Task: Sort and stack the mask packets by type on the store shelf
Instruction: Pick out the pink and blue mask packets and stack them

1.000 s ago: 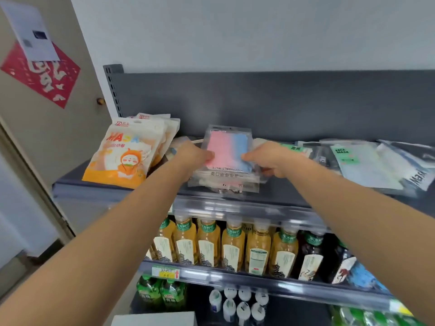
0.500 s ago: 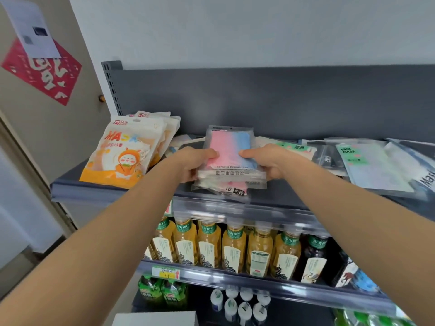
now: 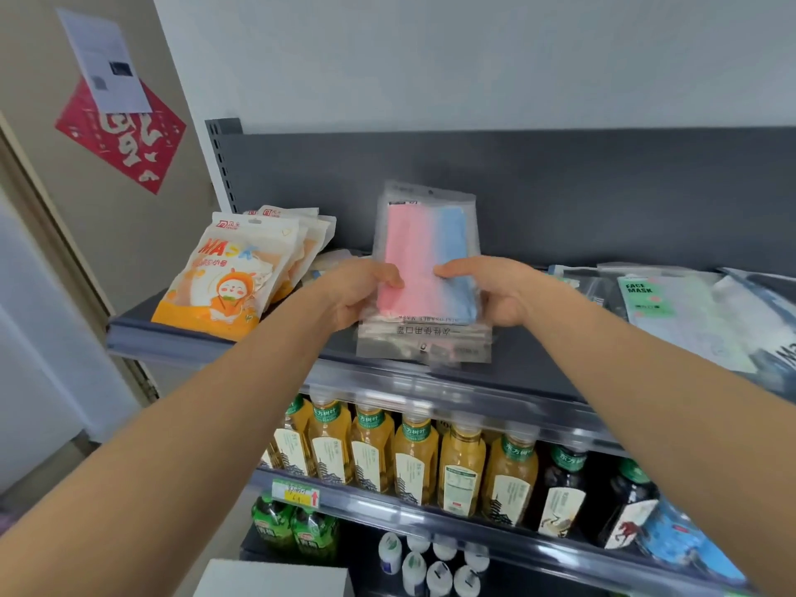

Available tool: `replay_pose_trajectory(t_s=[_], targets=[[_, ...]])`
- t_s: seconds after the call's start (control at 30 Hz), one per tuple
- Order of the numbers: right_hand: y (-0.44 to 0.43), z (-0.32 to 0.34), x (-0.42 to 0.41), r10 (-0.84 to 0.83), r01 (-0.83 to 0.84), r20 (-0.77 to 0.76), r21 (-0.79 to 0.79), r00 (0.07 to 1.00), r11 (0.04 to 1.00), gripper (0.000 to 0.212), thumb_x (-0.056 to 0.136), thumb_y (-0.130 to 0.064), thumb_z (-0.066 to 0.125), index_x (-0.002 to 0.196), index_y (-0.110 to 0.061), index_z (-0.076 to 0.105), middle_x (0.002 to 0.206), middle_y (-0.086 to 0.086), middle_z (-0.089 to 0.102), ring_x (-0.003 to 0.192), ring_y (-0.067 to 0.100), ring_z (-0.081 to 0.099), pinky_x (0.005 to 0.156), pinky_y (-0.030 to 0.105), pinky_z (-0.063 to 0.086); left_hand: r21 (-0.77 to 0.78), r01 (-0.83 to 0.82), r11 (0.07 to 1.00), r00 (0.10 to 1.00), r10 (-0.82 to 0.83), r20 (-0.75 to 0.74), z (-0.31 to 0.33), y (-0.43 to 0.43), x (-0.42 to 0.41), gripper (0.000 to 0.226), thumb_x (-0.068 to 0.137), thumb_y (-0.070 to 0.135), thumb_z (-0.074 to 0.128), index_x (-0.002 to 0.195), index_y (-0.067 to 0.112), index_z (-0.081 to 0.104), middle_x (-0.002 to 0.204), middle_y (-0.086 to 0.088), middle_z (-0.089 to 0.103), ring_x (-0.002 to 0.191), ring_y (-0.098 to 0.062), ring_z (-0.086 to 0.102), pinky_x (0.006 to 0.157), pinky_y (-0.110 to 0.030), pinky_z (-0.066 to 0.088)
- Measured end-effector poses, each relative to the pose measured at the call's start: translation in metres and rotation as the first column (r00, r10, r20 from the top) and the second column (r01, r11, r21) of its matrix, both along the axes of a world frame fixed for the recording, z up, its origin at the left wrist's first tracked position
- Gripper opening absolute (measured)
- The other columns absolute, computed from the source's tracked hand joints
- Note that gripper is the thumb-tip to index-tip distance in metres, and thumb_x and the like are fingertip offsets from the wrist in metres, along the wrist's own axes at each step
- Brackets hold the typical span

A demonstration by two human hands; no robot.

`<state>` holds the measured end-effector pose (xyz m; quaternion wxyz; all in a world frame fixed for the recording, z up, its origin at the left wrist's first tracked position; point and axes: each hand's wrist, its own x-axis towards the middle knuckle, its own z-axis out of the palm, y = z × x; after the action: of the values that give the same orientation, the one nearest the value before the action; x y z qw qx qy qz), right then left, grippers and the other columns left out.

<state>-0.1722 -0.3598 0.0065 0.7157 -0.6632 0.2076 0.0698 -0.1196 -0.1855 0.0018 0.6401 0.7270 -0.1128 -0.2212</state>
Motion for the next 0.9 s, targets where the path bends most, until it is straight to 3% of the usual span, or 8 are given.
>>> replay_pose_trajectory(t_s=[0.07, 0.13, 0.27, 0.33, 0.5, 0.63, 0.8, 0.9], targets=[[-0.004, 0.005, -0.003, 0.021, -0.023, 0.044, 0.051, 0.999, 0.998, 0.031, 0.079, -0.012, 0.075, 0.105, -0.006, 0.061, 0.099, 0.008, 0.07, 0.092, 0.026, 0.069, 0.09, 0.048, 0.054, -0.007, -0.023, 1.0, 0.998, 0.023, 0.066, 0.006, -0.005, -0.005, 0.014, 0.082, -0.008, 0.053, 0.082, 0.005, 0.059, 0.08, -0.009, 0.064, 0.062, -0.018, 0.062, 0.058, -0.025, 0.047], [-0.008, 0.009, -0.005, 0.003, -0.009, 0.11, 0.05, 0.994, 0.999, 0.036, 0.077, -0.01, 0.076, 0.109, -0.006, 0.059, 0.098, 0.008, 0.068, 0.09, 0.024, 0.067, 0.084, 0.046, 0.056, -0.027, -0.051, 0.998, 0.992, 0.054, 0.113, 0.012, -0.01, -0.009, 0.018, 0.081, -0.011, 0.053, 0.092, 0.003, 0.055, 0.085, -0.009, 0.065, 0.064, -0.017, 0.065, 0.051, -0.02, 0.05], [-0.018, 0.013, -0.005, -0.034, 0.033, 0.258, 0.007, 0.966, 0.999, 0.063, 0.069, -0.005, 0.082, 0.125, -0.005, 0.054, 0.112, 0.01, 0.069, 0.088, 0.022, 0.069, 0.062, 0.034, 0.058, -0.084, -0.031, 0.996, 0.983, 0.046, 0.18, 0.017, -0.02, -0.015, 0.046, 0.076, -0.021, 0.05, 0.117, -0.001, 0.05, 0.112, -0.013, 0.062, 0.099, -0.03, 0.062, 0.08, -0.039, 0.055], [-0.022, 0.017, -0.01, -0.018, 0.019, 0.297, -0.001, 0.955, 1.0, 0.065, 0.066, -0.002, 0.083, 0.125, -0.005, 0.056, 0.114, 0.011, 0.068, 0.093, 0.024, 0.069, 0.072, 0.039, 0.06, -0.071, -0.035, 0.997, 0.975, 0.05, 0.219, 0.016, -0.025, -0.016, 0.051, 0.076, -0.023, 0.05, 0.12, 0.002, 0.048, 0.116, -0.015, 0.06, 0.106, -0.031, 0.06, 0.088, -0.04, 0.052], [-0.042, 0.006, -0.001, 0.046, 0.002, 0.351, -0.134, 0.935, 0.991, 0.132, 0.027, -0.021, 0.097, 0.143, -0.016, 0.034, 0.125, 0.005, 0.061, 0.112, 0.026, 0.06, 0.099, 0.046, 0.048, -0.022, -0.051, 0.998, 0.963, 0.055, 0.262, 0.005, -0.033, -0.019, 0.06, 0.076, -0.02, 0.056, 0.127, 0.01, 0.043, 0.125, -0.015, 0.056, 0.117, -0.032, 0.055, 0.103, -0.042, 0.044], [-0.034, 0.012, -0.02, 0.049, -0.006, 0.309, -0.138, 0.95, 0.99, 0.1, 0.063, -0.003, 0.084, 0.144, -0.016, 0.025, 0.128, 0.007, 0.056, 0.114, 0.027, 0.057, 0.101, 0.046, 0.046, -0.052, -0.008, 0.999, 0.967, 0.021, 0.254, 0.0, -0.037, -0.025, 0.059, 0.079, -0.015, 0.062, 0.125, 0.013, 0.038, 0.121, -0.005, 0.057, 0.11, -0.022, 0.057, 0.087, -0.027, 0.049], [-0.04, 0.002, -0.014, 0.064, -0.007, 0.291, -0.193, 0.955, 0.981, 0.075, 0.066, -0.008, 0.084, 0.131, -0.008, 0.047, 0.123, 0.007, 0.063, 0.109, 0.025, 0.062, 0.093, 0.043, 0.052, -0.032, 0.086, 0.996, 0.978, -0.078, 0.192, -0.008, -0.038, -0.013, 0.067, 0.073, -0.001, 0.075, 0.129, 0.01, 0.04, 0.131, -0.009, 0.057, 0.115, -0.024, 0.06, 0.095, -0.039, 0.051], [-0.04, 0.006, -0.012, 0.015, 0.053, 0.273, -0.24, 0.962, 0.969, 0.054, 0.074, -0.014, 0.08, 0.122, -0.005, 0.058, 0.116, 0.009, 0.067, 0.105, 0.026, 0.065, 0.094, 0.045, 0.052, -0.001, 0.177, 0.984, 0.965, -0.174, 0.199, -0.005, -0.042, -0.009, 0.048, 0.083, 0.002, 0.068, 0.128, 0.004, 0.053, 0.125, -0.01, 0.064, 0.111, -0.025, 0.064, 0.096, -0.039, 0.051]])
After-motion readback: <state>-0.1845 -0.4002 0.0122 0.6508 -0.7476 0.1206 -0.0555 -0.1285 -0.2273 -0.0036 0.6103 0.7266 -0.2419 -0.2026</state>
